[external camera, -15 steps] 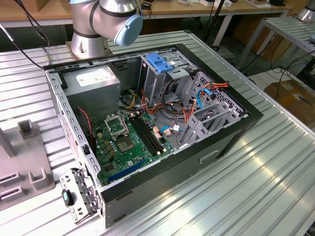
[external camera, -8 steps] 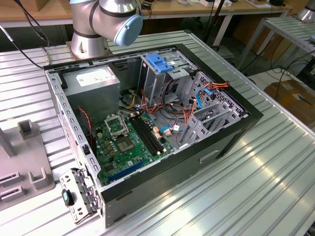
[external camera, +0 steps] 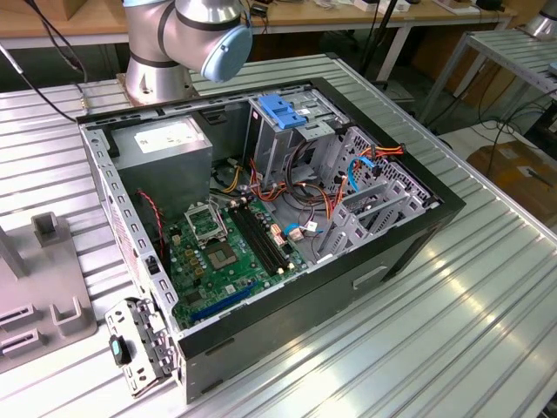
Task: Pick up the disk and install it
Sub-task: 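Reach for the disk, then pick up the disk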
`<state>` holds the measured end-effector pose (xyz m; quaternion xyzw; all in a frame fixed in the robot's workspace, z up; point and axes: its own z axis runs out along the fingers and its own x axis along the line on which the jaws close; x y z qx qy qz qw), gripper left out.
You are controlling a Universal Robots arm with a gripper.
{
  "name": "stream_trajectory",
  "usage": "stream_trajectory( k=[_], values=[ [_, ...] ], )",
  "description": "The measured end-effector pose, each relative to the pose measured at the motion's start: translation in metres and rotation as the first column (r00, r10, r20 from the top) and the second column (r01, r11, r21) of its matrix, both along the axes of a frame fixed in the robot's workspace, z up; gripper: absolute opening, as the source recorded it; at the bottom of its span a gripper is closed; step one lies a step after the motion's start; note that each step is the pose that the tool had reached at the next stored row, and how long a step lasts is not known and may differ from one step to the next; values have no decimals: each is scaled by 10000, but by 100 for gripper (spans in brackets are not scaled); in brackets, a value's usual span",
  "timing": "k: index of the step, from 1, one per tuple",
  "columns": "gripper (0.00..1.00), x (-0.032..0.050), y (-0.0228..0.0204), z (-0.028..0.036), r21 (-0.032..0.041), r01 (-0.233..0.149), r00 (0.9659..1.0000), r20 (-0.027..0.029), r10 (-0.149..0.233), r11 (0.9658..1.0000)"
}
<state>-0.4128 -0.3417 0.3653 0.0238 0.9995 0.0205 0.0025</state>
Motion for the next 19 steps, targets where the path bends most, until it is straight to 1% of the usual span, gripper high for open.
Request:
stream_trajectory(
  k=[1,3,5,7,10,13,15,19],
  values=[
    [11,-4,6,-4,0,0,10000,0,0,10000],
    [11,-21,38,-17,0,0,10000,0,0,10000],
    [11,-41,58,-24,-1,-1,10000,-3,1,10000],
    [11,-73,67,-36,-1,0,10000,-2,0,10000],
    [11,-88,67,-57,0,-2,10000,-15,2,10000],
    [11,-89,53,-76,-21,0,10000,-80,0,10000],
    [11,-89,40,-85,-50,0,9999,-139,-1,10000],
    [11,-89,39,-90,-82,-1,9999,-146,-1,10000]
  ],
)
